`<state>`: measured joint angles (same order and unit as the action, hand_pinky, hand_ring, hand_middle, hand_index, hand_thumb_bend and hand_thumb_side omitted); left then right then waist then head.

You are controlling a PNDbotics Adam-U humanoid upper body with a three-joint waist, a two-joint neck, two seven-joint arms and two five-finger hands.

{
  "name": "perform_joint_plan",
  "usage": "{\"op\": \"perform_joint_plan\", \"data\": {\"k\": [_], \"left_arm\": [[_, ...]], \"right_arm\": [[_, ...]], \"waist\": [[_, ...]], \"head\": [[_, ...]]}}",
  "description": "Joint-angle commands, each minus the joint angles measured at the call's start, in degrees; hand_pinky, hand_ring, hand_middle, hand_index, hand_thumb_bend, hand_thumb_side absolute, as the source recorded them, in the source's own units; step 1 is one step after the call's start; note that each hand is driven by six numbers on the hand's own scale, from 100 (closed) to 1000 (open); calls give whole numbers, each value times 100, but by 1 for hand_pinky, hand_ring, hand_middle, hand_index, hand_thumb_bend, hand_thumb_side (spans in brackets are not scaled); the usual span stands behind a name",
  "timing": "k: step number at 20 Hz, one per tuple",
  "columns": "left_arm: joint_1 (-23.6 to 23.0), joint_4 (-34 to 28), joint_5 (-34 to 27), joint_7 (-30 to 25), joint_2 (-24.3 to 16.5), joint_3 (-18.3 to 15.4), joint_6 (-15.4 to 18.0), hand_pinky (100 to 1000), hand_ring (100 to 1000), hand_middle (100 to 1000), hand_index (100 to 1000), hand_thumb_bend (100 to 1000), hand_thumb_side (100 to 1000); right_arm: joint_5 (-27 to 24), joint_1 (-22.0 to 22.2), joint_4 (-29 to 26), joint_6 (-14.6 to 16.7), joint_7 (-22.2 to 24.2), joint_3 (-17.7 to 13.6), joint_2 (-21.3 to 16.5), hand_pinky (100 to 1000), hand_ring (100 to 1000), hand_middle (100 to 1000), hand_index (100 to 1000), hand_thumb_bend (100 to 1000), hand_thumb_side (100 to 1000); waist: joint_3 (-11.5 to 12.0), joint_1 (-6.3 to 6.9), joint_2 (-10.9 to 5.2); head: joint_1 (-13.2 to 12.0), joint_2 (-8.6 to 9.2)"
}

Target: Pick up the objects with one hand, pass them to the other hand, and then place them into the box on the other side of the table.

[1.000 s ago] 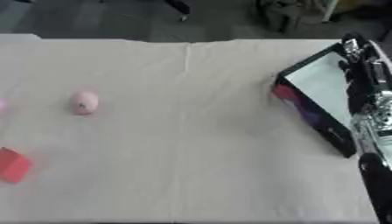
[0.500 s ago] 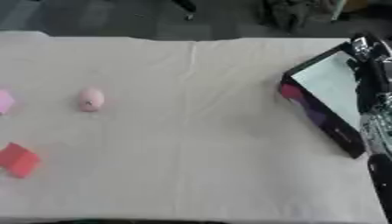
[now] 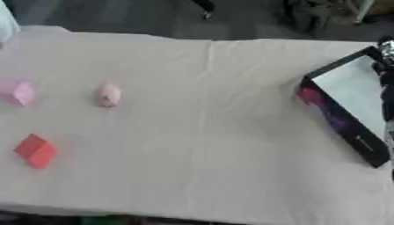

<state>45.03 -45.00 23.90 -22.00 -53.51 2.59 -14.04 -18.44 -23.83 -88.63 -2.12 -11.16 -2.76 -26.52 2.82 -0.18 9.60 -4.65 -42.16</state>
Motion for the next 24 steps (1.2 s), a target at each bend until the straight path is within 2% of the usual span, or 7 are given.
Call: {"op": "perform_joint_plan", "data": {"k": [1, 7, 13, 24], "left_arm": [[275, 322, 467, -205, -85, -55, -85, 828, 784, 752, 860, 724, 400], [547, 886, 1139, -193, 250, -66, -423, 838, 802, 762, 835, 729, 425], [695, 1197, 1057, -190, 540, -75, -530, 857, 811, 756, 819, 749, 439], [963, 1367, 1002, -325, 860, -61, -553, 868, 816, 753, 808, 788, 448]], "right_arm": [[26, -70, -53, 3, 17, -28, -210, 1000, 992, 993, 972, 100, 680], [22, -60, -45, -4, 25, -21, -189, 1000, 992, 990, 971, 100, 680], [25, -40, -15, -21, 45, -5, -157, 1000, 992, 988, 970, 100, 682], [35, -33, 4, -46, 80, 15, -118, 1000, 990, 985, 969, 100, 683]], "waist": [[15, 12, -98], [26, -8, -93], [33, -21, -67], [0, -35, -8]], "head": [[-41, -5], [-146, -36], [-156, 7], [-160, 99]]}}
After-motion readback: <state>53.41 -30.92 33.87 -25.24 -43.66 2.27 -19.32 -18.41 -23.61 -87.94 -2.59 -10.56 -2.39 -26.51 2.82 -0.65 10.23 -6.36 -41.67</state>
